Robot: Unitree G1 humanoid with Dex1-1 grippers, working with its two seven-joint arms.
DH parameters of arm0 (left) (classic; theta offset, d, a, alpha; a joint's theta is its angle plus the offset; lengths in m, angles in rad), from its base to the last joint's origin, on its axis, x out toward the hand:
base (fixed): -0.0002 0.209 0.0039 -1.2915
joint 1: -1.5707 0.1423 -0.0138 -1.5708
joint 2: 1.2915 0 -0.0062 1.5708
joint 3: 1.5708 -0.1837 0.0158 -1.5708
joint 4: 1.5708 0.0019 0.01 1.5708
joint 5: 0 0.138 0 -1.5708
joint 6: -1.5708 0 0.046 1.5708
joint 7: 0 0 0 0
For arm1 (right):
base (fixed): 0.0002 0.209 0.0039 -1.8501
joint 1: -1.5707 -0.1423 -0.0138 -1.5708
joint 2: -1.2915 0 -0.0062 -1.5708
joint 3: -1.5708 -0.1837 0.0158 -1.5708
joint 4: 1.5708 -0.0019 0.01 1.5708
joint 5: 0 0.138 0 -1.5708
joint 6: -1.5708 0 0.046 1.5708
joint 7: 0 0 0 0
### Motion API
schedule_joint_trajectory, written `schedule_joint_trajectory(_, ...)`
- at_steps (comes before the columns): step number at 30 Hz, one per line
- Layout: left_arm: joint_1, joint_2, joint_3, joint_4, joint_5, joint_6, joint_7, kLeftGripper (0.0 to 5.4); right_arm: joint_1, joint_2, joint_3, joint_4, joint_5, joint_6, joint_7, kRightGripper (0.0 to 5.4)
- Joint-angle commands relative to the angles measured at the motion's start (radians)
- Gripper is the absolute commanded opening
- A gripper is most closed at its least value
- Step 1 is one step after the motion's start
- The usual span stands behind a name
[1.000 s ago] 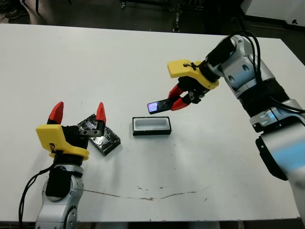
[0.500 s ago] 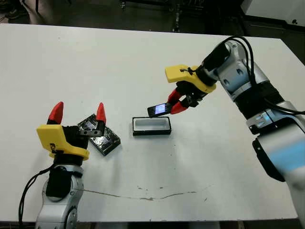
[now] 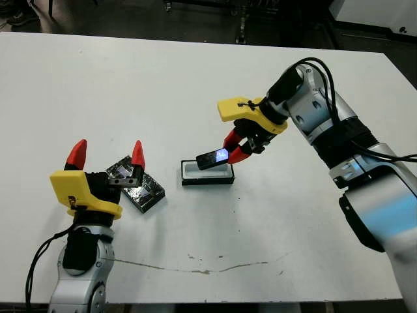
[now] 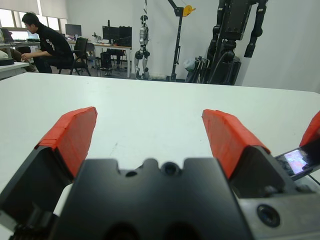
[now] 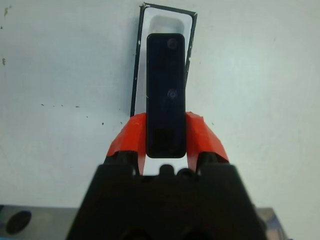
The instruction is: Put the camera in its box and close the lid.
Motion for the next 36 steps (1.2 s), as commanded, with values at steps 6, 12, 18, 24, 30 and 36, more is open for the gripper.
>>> schedule_joint_trajectory(6, 0.015, -0.005, -0.003, -0.003, 0.005, 0.004, 0.007, 5.40, 0.042, -0.005, 0.017, -0.061, -0.021, 0.017, -0.034, 1.67)
schedule_joint_trajectory(12, 0.020, -0.007, -0.006, -0.009, 0.002, 0.007, 0.010, 5.40, 0.060, -0.008, 0.029, -0.109, -0.040, 0.050, -0.053, 1.67)
schedule_joint_trajectory(18, 0.024, 0.002, -0.009, -0.011, 0.017, 0.007, 0.010, 5.40, 0.072, -0.004, 0.034, -0.121, -0.043, 0.060, -0.066, 1.67)
schedule_joint_trajectory(24, 0.026, 0.002, -0.010, -0.010, 0.021, 0.007, 0.010, 5.40, 0.082, -0.003, 0.039, -0.125, -0.047, 0.040, -0.081, 1.67)
schedule_joint_trajectory(30, 0.026, 0.000, -0.011, -0.006, 0.016, 0.001, 0.005, 5.40, 0.081, 0.002, 0.060, -0.123, -0.064, 0.032, -0.096, 1.67)
schedule_joint_trajectory(36, 0.027, 0.000, -0.011, -0.008, 0.009, 0.007, 0.005, 5.40, 0.079, 0.021, 0.077, -0.116, -0.071, 0.058, -0.092, 1.67)
